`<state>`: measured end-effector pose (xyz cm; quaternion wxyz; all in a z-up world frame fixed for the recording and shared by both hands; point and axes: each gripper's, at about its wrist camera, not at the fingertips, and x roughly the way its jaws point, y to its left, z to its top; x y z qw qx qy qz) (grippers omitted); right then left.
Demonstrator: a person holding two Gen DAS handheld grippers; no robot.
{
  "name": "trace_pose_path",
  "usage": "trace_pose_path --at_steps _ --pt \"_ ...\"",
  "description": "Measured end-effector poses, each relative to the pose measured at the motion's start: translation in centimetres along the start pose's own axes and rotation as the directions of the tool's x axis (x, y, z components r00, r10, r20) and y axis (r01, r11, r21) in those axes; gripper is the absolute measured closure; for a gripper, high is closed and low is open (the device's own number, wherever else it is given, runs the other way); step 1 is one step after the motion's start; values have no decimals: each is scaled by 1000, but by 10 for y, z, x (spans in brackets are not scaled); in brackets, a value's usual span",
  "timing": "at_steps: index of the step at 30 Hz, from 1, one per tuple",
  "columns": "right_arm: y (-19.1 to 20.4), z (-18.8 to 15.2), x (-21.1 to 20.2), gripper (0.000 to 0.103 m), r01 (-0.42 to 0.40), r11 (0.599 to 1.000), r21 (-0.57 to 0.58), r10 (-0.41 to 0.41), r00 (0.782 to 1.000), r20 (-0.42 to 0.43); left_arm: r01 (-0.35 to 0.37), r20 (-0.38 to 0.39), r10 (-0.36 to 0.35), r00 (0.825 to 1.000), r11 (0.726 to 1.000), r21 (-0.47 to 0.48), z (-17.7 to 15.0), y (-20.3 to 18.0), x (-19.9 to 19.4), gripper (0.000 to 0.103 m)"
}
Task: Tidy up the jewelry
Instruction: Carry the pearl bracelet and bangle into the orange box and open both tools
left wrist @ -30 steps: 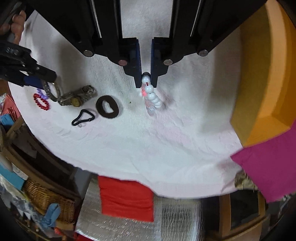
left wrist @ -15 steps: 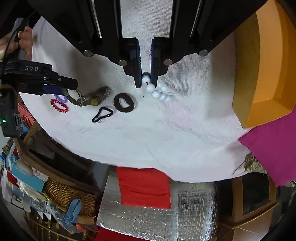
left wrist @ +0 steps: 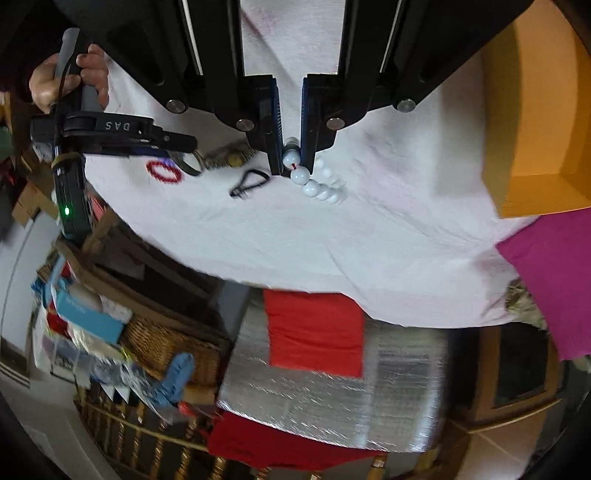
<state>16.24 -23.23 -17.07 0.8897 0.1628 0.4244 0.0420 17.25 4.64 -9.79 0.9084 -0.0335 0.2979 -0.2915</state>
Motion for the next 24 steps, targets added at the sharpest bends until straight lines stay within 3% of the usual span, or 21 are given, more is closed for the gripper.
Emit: trace_pose_path --at_steps 5,16,24 --pt "8 1 -3 42 -30 1000 4 30 1000 8 -22 48 24 999 999 -34 3 13 -19 94" --pt "45 -7 -10 42 -102 994 -47 104 994 30 -114 72 117 991 993 -45 -2 15 -44 94" --pt "89 -14 -14 42 -166 981 -101 170 985 38 -224 142 234 962 971 -82 -14 10 -86 94"
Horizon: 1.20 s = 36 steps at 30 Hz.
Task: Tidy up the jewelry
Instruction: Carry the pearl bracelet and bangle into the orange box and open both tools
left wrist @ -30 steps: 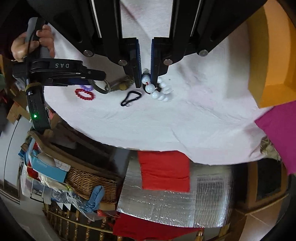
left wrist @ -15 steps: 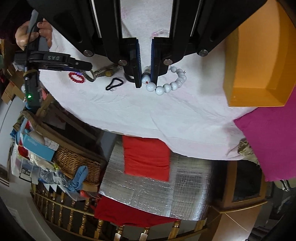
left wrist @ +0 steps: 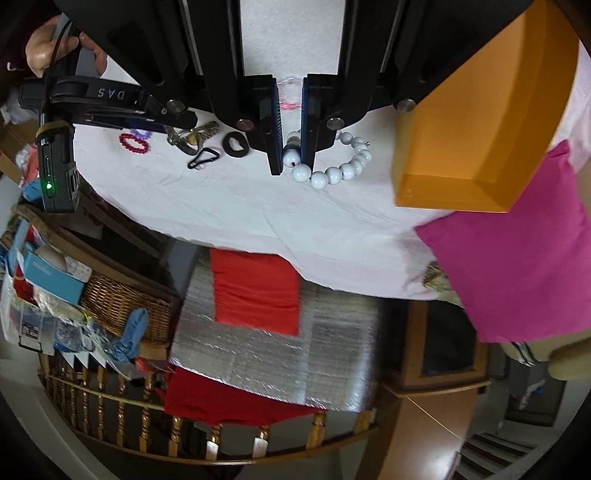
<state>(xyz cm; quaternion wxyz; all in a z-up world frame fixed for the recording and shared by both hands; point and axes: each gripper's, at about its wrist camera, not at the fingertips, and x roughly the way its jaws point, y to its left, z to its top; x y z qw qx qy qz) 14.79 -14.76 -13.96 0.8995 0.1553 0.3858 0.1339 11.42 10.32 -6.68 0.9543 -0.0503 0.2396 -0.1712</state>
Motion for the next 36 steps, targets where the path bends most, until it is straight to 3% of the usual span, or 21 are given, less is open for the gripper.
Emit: trace_pose_path --at_steps 7,12,16,21,23,29,34,36 --pt "27 -8 1 42 -17 998 -53 17 1000 -4 -129 86 129 988 992 0 0 7 -31 94" --pt "32 -15 6 42 17 997 -72 -18 1000 -13 -206 122 218 968 973 -101 3 32 -51 94" --pt "47 -12 10 42 24 994 -102 -26 1000 -18 -330 133 355 925 927 -178 2 59 -63 94" --pt "94 9 23 42 -29 986 -166 26 1000 -17 -540 63 571 818 802 -254 -5 97 -66 94" --pt "114 18 34 42 -59 982 -178 54 998 -31 -583 9 612 790 757 -294 -11 113 -66 94" --pt "183 39 74 41 -160 967 -200 146 986 -85 -642 -132 644 754 680 -354 -31 142 -60 94" --pt "217 40 112 39 -163 970 -179 140 981 -136 -671 -199 649 734 650 -356 -41 145 -50 94" --pt "217 40 125 36 -158 978 -134 136 977 -162 -690 -205 665 718 643 -332 -41 142 -46 87"
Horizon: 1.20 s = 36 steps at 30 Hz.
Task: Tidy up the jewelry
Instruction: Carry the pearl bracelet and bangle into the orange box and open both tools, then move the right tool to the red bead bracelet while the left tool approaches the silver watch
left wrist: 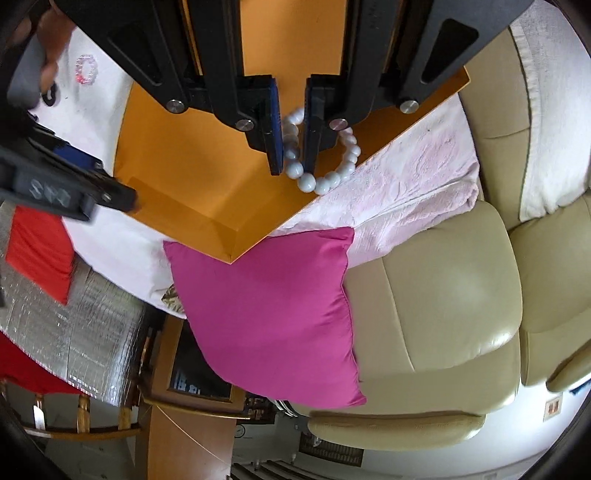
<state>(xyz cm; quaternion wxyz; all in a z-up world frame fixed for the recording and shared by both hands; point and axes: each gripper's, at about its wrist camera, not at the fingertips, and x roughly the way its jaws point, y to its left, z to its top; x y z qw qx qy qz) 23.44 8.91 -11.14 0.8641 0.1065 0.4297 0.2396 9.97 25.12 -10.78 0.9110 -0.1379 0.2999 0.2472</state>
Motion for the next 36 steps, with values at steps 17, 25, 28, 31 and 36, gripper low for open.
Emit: trace_pose_path --at_steps 17,25,28,31,36 --pt "-141 -8 -129 34 178 965 194 -213 961 176 86 97 -107 989 976 200 -15 -85 -29 25" --pt "-238 -48 -212 34 317 889 330 -394 897 199 164 86 -206 975 920 355 -40 -148 -47 22" --pt "-268 -66 -232 33 334 860 386 -432 879 202 184 67 -234 970 887 424 -54 -177 -51 22" --pt "-291 -81 -243 33 334 839 430 -449 871 201 201 47 -251 967 862 466 -65 -196 -53 22" --pt "-325 -101 -255 33 341 806 484 -475 861 183 212 27 -265 964 824 526 -80 -225 -55 21"
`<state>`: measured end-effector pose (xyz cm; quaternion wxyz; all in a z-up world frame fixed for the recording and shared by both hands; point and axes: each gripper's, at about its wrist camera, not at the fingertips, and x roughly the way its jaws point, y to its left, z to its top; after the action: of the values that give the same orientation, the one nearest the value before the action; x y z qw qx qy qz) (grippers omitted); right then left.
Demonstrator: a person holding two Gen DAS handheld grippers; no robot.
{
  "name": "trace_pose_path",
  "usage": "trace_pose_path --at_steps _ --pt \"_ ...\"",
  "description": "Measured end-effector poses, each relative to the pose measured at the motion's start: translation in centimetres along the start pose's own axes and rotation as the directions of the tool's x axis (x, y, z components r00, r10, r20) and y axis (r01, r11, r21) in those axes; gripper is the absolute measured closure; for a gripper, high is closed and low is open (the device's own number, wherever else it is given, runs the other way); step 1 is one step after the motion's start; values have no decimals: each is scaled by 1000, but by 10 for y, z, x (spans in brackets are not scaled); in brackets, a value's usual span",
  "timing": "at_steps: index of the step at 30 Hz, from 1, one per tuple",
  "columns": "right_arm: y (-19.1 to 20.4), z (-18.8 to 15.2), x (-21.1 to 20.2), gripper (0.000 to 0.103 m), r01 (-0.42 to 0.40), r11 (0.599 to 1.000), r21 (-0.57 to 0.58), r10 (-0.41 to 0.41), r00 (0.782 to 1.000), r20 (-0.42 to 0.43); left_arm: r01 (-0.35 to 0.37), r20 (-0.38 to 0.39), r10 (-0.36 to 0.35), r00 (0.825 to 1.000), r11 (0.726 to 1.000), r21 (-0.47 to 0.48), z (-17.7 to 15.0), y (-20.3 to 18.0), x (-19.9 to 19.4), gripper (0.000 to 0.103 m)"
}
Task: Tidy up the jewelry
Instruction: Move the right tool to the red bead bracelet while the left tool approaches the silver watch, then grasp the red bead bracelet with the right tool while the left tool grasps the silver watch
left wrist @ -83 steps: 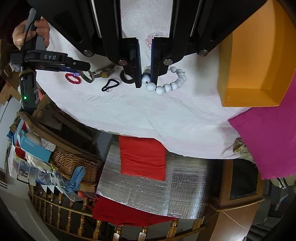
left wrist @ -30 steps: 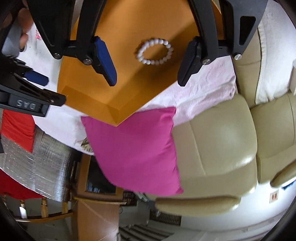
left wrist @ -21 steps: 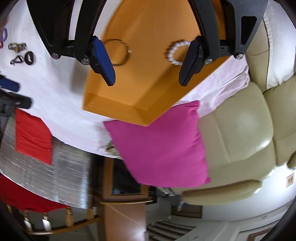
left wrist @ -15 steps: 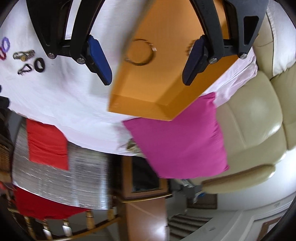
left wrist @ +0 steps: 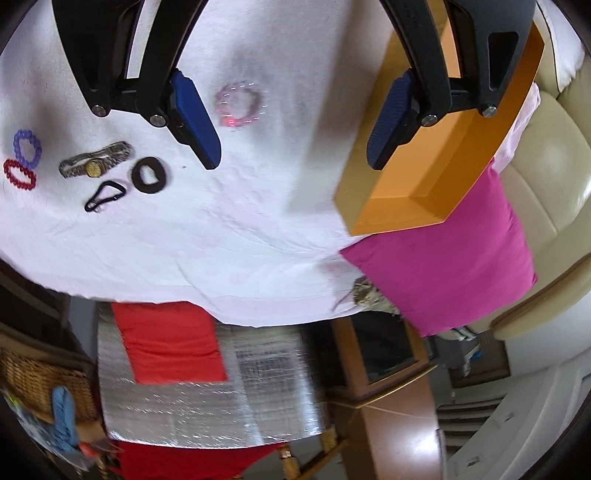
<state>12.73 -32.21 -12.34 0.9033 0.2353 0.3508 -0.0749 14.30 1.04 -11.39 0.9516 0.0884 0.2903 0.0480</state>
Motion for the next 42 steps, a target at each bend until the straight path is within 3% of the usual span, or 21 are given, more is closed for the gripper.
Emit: trace_pose_path --at_steps 8,17,24,28,33,34,36,40,42 --pt "-47 10 6 33 -34 995 91 41 997 -72 120 -19 -119 993 992 45 1 -29 10 21" --pt "-75 7 23 33 -116 976 182 149 972 -180 282 -48 -278 959 953 110 3 -70 12 21" --pt "-81 10 48 35 -69 979 192 111 969 -218 353 -82 -346 935 928 115 6 -83 28 22" --pt "-72 9 67 50 -29 989 142 66 962 -265 408 -122 -399 909 911 59 7 -77 44 22" --pt "-62 6 80 55 41 997 69 -21 962 -273 486 -157 -470 868 870 81 3 -84 51 22" --pt "-61 6 83 62 54 997 54 -37 961 -275 504 -163 -486 859 859 90 2 -87 51 22" --pt "-59 5 88 65 79 997 23 -70 958 -278 529 -173 -508 844 842 107 2 -93 52 26" --pt "-50 3 91 76 122 991 -57 -132 957 -259 581 -216 -553 805 808 98 3 -101 62 50" --pt "-48 2 92 82 146 985 -92 -164 955 -245 590 -227 -559 797 802 95 3 -104 67 52"
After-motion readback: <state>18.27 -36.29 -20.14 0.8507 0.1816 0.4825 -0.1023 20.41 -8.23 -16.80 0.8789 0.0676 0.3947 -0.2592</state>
